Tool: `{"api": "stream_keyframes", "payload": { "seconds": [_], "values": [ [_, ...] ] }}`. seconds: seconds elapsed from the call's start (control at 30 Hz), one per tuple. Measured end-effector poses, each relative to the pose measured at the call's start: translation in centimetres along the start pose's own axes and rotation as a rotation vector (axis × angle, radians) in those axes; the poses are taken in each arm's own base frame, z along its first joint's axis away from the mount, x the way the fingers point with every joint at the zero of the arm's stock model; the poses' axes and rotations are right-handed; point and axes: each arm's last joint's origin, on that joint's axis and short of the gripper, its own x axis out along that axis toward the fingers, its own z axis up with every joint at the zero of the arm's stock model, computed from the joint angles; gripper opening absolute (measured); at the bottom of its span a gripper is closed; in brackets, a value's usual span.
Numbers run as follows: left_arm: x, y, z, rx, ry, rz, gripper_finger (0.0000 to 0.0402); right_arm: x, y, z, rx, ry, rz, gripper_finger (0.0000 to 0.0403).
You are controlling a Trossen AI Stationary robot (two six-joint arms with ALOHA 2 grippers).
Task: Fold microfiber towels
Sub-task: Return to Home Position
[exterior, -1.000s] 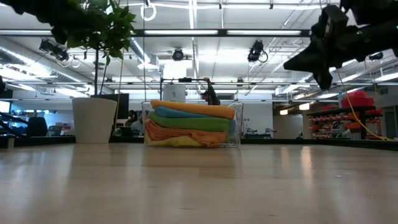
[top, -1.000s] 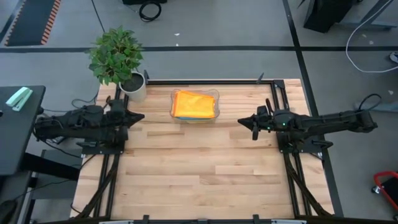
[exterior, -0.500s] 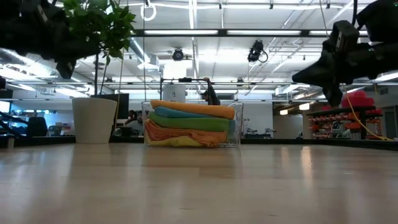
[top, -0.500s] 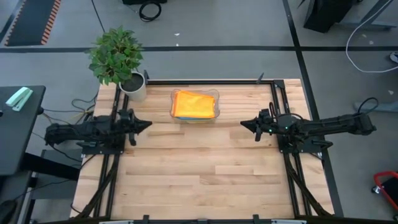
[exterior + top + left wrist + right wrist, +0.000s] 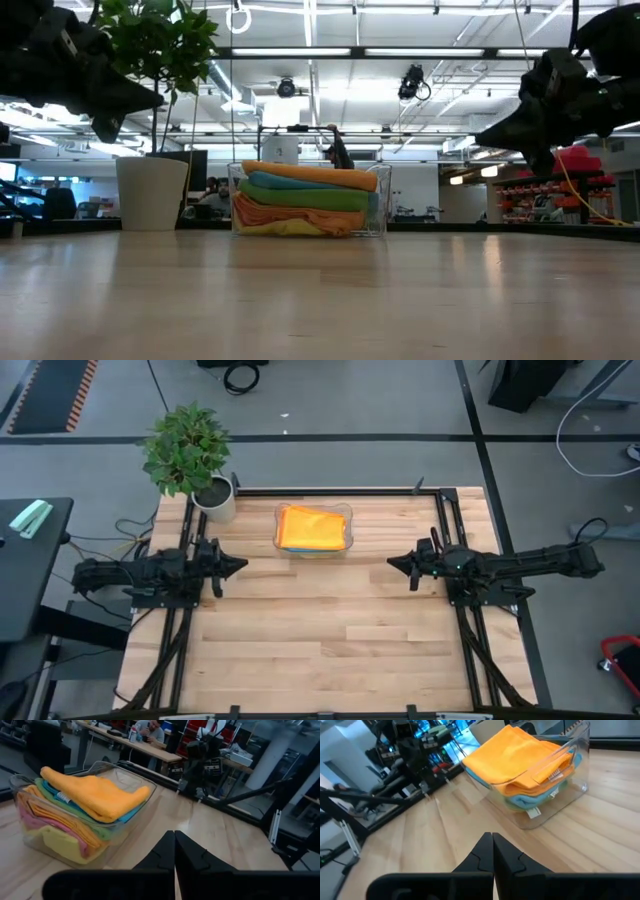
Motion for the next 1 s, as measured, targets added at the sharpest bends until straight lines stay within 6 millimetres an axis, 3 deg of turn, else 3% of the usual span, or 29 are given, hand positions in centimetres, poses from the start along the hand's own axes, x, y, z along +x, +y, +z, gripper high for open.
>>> {"api": "stream_keyframes", "payload": {
  "seconds": [0.3, 0.63, 1.0],
  "values": [
    [0.51, -0.11, -0.66, 0.284, 0.090, -0.048, 0.0014, -0.05, -0.54, -0.87, -0.123, 0.092, -0.050, 0.0002],
    [0.66, -0.10, -0.64, 0.297, 0.078, -0.036, 0.0053, -0.05, -0.55, -0.88, -0.147, 0.095, -0.050, 0.0002],
    [0.66, -0.12, -0.60, 0.296, 0.072, -0.036, 0.0047, -0.05, -0.55, -0.89, -0.146, 0.096, -0.050, 0.0002]
  ]
}}
